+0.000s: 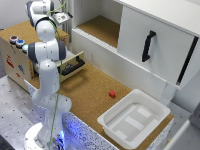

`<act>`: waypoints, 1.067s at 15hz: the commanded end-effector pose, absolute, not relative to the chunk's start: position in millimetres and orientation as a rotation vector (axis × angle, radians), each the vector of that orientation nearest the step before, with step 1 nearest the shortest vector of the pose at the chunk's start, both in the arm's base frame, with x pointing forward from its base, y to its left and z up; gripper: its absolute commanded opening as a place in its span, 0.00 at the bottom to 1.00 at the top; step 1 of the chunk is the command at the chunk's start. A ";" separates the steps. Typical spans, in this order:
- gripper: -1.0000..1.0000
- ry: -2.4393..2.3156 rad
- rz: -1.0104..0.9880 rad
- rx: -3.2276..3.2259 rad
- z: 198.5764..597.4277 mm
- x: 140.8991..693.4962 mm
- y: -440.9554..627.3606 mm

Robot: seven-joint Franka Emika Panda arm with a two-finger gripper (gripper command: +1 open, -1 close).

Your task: Put the yellow object inside the left cabinet

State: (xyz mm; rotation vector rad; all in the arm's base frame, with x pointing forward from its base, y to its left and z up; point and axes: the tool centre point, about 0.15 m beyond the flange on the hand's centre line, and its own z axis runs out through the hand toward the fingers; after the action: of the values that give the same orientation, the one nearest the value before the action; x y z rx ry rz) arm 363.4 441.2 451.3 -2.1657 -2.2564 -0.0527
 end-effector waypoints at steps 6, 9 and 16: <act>1.00 -2.114 -0.110 -2.186 422.1 364.9 440.9; 0.00 -2.086 -0.132 -2.217 419.7 363.5 447.7; 0.00 -2.084 -0.130 -2.267 417.1 356.5 449.5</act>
State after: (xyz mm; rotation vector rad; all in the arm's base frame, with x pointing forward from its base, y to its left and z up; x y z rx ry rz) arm 367.7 450.0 425.3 -2.2382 -2.1129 -0.0462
